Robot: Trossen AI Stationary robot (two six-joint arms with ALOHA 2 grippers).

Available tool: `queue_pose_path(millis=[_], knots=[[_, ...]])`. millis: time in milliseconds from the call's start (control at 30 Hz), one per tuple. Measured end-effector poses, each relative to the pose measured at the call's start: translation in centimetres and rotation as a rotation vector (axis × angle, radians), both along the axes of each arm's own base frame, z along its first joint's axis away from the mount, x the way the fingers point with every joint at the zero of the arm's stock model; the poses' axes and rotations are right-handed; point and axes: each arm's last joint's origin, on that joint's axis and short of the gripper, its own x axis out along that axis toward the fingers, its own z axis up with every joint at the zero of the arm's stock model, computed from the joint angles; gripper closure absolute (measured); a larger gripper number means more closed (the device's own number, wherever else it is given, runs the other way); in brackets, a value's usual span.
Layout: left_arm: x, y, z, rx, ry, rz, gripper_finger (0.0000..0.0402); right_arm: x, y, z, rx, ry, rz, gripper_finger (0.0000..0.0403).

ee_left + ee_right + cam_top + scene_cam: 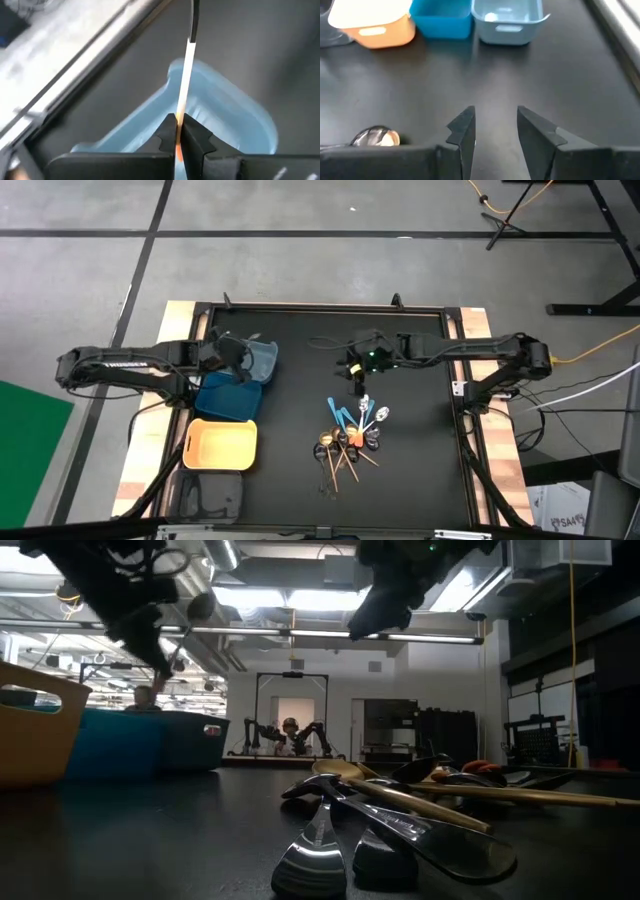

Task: Sort silverware by color (type)
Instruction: Put the orange spoon into the light green bin

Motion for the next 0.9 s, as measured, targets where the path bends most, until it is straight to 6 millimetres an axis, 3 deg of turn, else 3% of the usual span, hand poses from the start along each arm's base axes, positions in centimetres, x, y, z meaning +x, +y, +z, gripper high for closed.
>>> queue_pose_path(millis=[367, 600, 900], knots=[[0.5, 0.8, -2.1, -0.054, 0.071, 0.115, 0.0396, 1.6, 0.2, -3.1, 0.118, 0.100, 0.054, 0.0270], [0.8, 1.2, -4.5, -0.159, 0.174, 0.178, 0.0396, 1.5, 1.0, -3.3, 0.142, 0.126, 0.079, 0.0270], [1.7, 1.5, -6.5, -0.181, 0.298, 0.184, 0.0385, 1.6, 3.5, -3.3, 0.127, 0.123, 0.158, 0.0270]])
